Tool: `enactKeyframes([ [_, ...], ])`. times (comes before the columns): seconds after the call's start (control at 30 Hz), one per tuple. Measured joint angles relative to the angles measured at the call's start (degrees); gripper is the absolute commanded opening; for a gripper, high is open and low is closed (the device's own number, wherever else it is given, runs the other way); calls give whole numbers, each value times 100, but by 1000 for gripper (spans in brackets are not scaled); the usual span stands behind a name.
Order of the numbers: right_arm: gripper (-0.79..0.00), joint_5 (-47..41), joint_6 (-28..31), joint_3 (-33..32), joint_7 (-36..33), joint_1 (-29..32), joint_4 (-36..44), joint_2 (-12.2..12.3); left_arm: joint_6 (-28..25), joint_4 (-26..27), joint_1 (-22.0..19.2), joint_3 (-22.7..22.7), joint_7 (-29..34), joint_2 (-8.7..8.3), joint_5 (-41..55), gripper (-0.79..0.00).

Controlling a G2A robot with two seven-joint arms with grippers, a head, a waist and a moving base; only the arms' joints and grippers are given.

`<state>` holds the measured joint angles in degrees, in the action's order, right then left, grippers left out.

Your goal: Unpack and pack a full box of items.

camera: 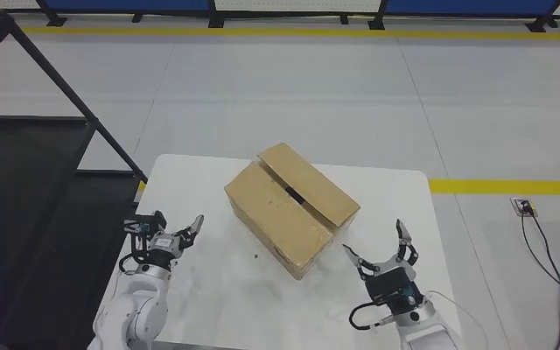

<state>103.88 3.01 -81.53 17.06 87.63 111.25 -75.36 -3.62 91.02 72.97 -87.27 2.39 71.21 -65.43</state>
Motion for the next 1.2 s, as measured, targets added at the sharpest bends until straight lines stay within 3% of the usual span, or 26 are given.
enactKeyframes([
  [0.13, 0, -141, 112, 5, -167, -132, -131, 1, 346, -679, -707, 280, 23, 58, -276, 0],
  [0.37, 0, 306, 1006, 10, -341, -31, -266, 91, 338, -2062, -1878, 570, -1, 147, 13, 0],
  [0.53, 0, 455, 669, 344, -399, 187, -273, 65, 401, -2853, -2498, 822, -273, 222, -65, 0],
  [0.87, 0, 676, -281, 1336, -808, 22, -693, -84, 496, -3507, -3060, 1102, -651, 320, -213, 0],
  [1.2, 0, 608, -885, 1918, -1022, -281, -1035, -222, 376, -4096, -3407, 1335, -852, 408, -270, 0],
])
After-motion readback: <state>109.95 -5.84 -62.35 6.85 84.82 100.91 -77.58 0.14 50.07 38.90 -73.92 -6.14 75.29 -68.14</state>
